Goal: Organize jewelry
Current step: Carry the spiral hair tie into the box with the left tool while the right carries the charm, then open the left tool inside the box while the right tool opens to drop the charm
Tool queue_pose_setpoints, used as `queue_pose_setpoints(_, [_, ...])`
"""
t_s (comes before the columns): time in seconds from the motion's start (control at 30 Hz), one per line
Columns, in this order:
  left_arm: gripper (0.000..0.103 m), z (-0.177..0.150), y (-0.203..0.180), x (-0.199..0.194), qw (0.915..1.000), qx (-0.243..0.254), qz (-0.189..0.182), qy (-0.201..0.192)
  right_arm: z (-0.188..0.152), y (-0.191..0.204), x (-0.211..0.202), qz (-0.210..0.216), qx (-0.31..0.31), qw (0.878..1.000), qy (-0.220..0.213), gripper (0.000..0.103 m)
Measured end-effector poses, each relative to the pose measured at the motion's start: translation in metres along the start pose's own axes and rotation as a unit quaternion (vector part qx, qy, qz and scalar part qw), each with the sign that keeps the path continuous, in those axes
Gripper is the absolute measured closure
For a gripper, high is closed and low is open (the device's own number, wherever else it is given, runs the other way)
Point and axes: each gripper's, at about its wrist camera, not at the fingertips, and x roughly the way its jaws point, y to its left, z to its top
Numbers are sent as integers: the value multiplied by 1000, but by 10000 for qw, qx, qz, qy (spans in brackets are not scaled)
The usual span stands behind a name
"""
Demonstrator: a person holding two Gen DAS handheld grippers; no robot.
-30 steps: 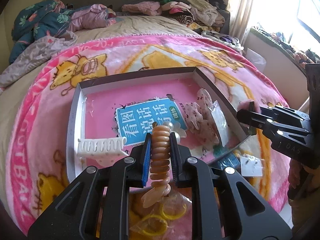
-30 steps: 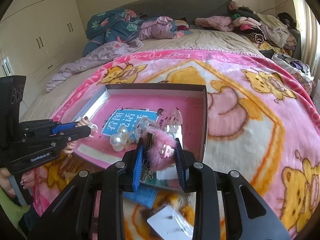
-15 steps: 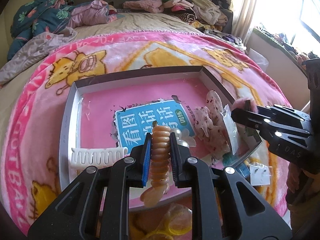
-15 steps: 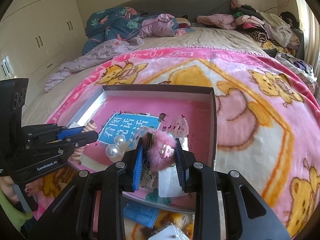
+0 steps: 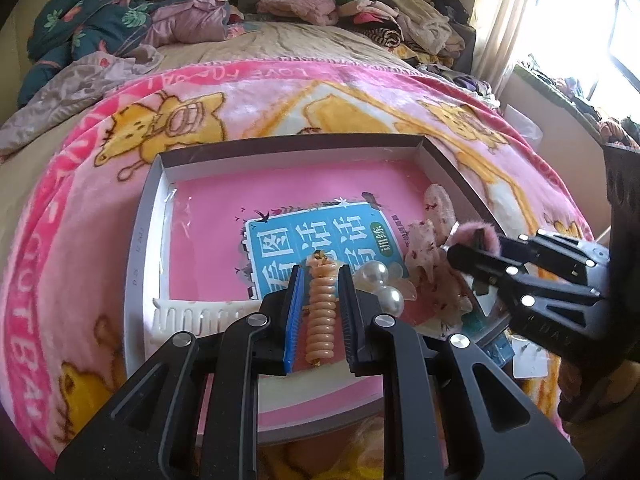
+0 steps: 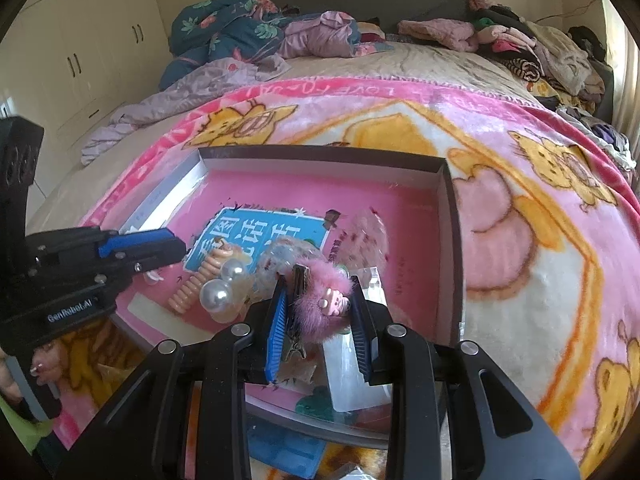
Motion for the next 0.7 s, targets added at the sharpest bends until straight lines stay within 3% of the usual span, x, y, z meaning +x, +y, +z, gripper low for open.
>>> queue_pose_setpoints(0.63, [80, -11, 16, -27, 9996, -237, 107, -58, -21, 30, 9, 269, -129, 9990, 337, 73])
queue_pose_setpoints(0.7, [79, -12, 17, -30, 9996, -262, 105, -68, -23, 30, 8, 276, -75, 9990, 340, 66])
